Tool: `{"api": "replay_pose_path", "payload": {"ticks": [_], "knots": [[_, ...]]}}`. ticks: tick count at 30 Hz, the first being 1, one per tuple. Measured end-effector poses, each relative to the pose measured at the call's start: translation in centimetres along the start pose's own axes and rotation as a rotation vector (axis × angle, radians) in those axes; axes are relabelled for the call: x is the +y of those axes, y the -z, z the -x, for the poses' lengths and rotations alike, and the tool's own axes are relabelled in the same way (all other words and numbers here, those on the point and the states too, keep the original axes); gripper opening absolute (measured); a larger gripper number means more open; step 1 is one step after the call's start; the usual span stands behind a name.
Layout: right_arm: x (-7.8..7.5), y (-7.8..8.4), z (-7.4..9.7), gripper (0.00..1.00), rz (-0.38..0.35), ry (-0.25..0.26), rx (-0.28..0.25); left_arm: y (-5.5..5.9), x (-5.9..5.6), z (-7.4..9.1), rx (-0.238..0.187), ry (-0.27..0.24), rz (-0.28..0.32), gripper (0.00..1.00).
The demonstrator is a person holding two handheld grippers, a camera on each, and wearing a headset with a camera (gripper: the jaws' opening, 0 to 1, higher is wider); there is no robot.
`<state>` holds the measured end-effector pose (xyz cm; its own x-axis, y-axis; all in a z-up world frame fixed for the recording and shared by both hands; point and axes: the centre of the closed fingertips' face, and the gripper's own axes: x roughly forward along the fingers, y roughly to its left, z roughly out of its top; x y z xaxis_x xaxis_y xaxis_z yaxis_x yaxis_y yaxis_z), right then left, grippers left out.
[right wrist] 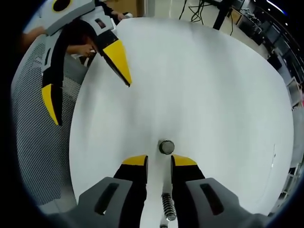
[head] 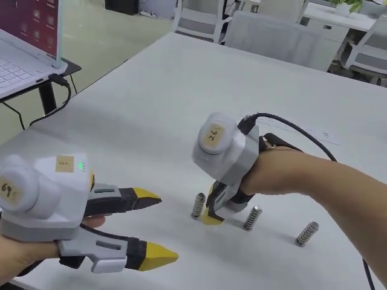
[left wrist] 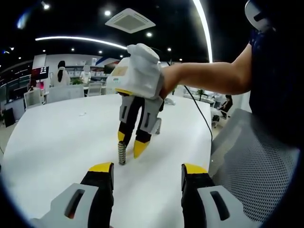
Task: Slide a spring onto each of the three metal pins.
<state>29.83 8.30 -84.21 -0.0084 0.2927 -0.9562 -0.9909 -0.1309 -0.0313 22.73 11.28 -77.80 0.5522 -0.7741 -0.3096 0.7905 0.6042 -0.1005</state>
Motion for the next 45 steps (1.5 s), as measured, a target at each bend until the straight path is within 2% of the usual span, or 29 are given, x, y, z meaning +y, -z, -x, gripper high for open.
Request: {"api": "replay_pose_path", "payload": {"ticks": [20, 31, 39, 45], "knots": [[2.4, 0.4, 2.2, 0.23, -0.073, 0.019, -0.129, -0.1, -0.1, -0.6, 0.013, 0.008, -0.007, 0.54], [4.2, 0.4, 2.7, 0.26, -0.111, 0.019, -0.196, -0.1, -0.2, -0.8, 0.023, 0.014, -0.012, 0.55], [5.4, 0.0, 3.1, 0.31, -0.168, 0.019, -0.306, 0.0, -0.3, -0.9, 0.026, 0.018, -0.012, 0.55], [5.4, 0.7, 3.6, 0.32, -0.2, 0.039, -0.359, 0.1, -0.5, -1.1, 0.031, 0.024, -0.011, 0.56]]}}
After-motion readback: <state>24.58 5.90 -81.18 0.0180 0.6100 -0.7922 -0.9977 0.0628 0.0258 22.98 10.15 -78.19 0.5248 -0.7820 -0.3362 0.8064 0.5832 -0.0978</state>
